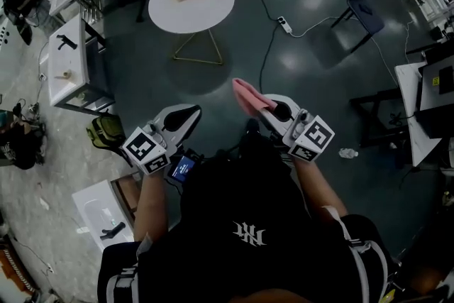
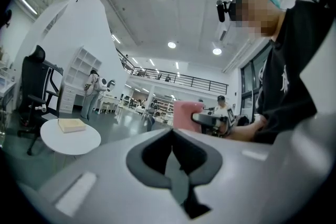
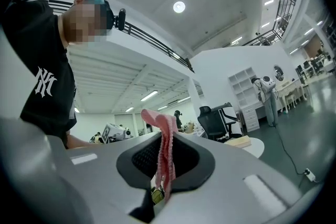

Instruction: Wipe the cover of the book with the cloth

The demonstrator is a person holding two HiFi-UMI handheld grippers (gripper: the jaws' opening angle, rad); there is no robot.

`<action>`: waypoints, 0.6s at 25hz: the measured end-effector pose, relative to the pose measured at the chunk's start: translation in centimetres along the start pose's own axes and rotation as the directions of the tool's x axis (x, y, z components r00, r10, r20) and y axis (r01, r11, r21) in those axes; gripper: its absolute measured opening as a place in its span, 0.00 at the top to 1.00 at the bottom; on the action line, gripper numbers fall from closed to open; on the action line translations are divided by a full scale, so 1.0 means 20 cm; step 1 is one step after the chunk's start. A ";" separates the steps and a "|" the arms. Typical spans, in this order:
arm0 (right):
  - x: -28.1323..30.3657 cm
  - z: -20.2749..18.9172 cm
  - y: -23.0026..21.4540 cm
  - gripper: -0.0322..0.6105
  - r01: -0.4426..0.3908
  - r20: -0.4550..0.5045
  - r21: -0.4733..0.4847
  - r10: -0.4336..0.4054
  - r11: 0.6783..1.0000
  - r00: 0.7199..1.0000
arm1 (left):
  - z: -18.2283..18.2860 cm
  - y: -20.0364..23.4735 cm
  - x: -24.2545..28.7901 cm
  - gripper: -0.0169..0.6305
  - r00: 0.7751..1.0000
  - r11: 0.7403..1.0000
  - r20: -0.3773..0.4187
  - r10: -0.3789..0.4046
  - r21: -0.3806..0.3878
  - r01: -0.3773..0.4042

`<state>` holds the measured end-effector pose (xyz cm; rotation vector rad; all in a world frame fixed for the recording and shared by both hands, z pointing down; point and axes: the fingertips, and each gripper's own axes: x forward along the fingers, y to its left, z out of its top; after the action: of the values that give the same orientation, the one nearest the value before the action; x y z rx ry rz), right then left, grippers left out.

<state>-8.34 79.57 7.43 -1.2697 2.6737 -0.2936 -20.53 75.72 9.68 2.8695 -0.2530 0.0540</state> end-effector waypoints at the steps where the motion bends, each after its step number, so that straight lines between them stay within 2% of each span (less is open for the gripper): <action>1: 0.01 0.01 -0.02 0.93 -0.002 0.002 0.004 0.002 1.000 1.000 | 0.00 0.01 0.01 0.97 1.000 1.000 -0.012 0.002 0.001 -0.002; 7: 0.13 0.04 -0.18 0.93 -0.038 0.017 0.028 0.037 0.999 0.999 | 0.01 0.12 0.07 0.97 0.997 0.999 -0.072 0.030 0.011 -0.030; 15: 0.42 0.15 -0.57 0.93 -0.125 0.043 0.037 0.124 0.991 0.991 | 0.14 0.49 0.26 0.97 0.987 0.991 -0.098 0.131 0.014 -0.130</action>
<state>-4.40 65.65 6.84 -1.0802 2.6840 -0.2990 -17.15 64.77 9.73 2.8440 -0.4216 0.2208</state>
